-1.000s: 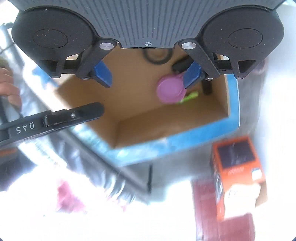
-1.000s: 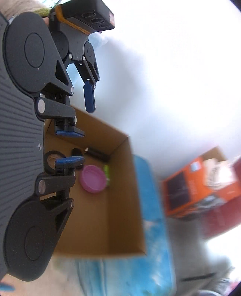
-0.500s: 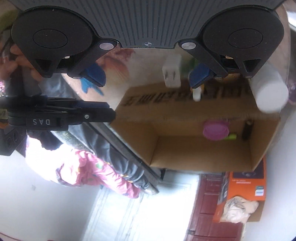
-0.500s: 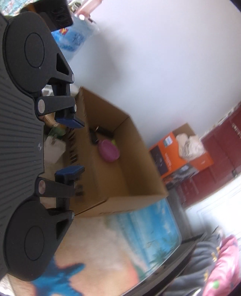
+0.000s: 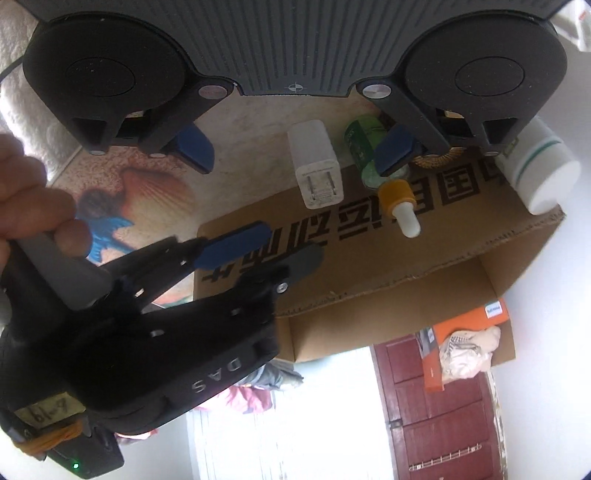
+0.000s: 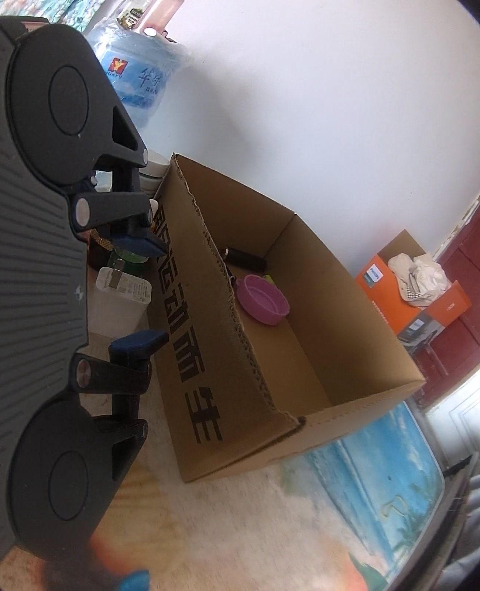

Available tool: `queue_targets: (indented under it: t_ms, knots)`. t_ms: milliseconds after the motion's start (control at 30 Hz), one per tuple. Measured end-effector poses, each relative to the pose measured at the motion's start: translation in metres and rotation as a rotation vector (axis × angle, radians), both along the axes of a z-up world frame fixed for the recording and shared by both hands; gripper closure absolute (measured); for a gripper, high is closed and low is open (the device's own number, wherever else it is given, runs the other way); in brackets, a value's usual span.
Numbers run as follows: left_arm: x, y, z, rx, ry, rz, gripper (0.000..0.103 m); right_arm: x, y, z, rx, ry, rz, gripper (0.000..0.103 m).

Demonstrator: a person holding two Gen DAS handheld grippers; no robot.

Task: Organize rigid objects
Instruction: 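Withdraw the right gripper from the box toward the white charger plug, then grasp the white charger plug with the right gripper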

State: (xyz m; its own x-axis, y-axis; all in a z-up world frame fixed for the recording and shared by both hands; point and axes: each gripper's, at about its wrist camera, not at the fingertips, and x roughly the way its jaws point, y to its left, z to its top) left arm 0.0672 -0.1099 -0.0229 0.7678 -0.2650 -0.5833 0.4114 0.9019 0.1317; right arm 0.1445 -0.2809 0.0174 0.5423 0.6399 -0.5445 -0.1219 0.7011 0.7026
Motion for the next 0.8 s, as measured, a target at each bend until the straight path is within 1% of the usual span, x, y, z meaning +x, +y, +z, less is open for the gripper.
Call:
queue_targets:
  t_ms: [33, 67, 100, 133, 200, 233, 300, 367, 400, 467, 500, 567, 800]
  knots:
    - [0.001, 0.000, -0.001, -0.007, 0.006, 0.005, 0.018, 0.002, 0.002, -0.003, 0.005, 0.008, 0.002, 0.057]
    - [0.002, -0.001, -0.002, -0.011, 0.015, 0.008, 0.026, 0.003, 0.003, -0.006, 0.009, 0.015, 0.004, 0.057]
    - [0.004, -0.001, -0.004, -0.008, 0.026, 0.010, 0.030, 0.004, 0.004, -0.008, 0.012, 0.022, 0.005, 0.057]
    - [0.007, -0.002, -0.006, 0.001, 0.034, 0.016, 0.031, 0.005, 0.005, -0.010, 0.017, 0.027, 0.008, 0.058]
    - [0.006, -0.001, -0.009, 0.020, 0.041, 0.034, 0.039, 0.007, 0.006, -0.014, 0.028, 0.035, 0.014, 0.060]
    - [0.007, 0.000, -0.010, 0.025, 0.045, 0.038, 0.041, 0.007, 0.007, -0.015, 0.031, 0.038, 0.018, 0.061]
    - [0.008, 0.003, -0.011, 0.019, 0.054, 0.050, 0.047, 0.007, 0.009, -0.018, 0.029, 0.043, 0.021, 0.062]
    - [0.009, 0.005, -0.012, 0.009, 0.059, 0.058, 0.051, 0.009, 0.011, -0.021, 0.031, 0.053, 0.022, 0.063]
    - [0.010, 0.007, -0.011, 0.003, 0.062, 0.063, 0.058, 0.010, 0.012, -0.023, 0.034, 0.058, 0.020, 0.064]
    - [0.013, 0.010, -0.011, -0.012, 0.075, 0.068, 0.069, 0.011, 0.013, -0.026, 0.044, 0.072, 0.015, 0.065]
    - [0.014, 0.012, -0.010, -0.026, 0.084, 0.067, 0.072, 0.011, 0.013, -0.027, 0.054, 0.079, 0.014, 0.065]
    - [0.015, 0.014, -0.009, -0.041, 0.089, 0.064, 0.076, 0.010, 0.013, -0.030, 0.068, 0.093, 0.011, 0.067]
    - [0.009, 0.011, -0.006, -0.073, 0.106, 0.016, 0.076, -0.003, 0.002, -0.031, 0.061, 0.117, -0.033, 0.067]
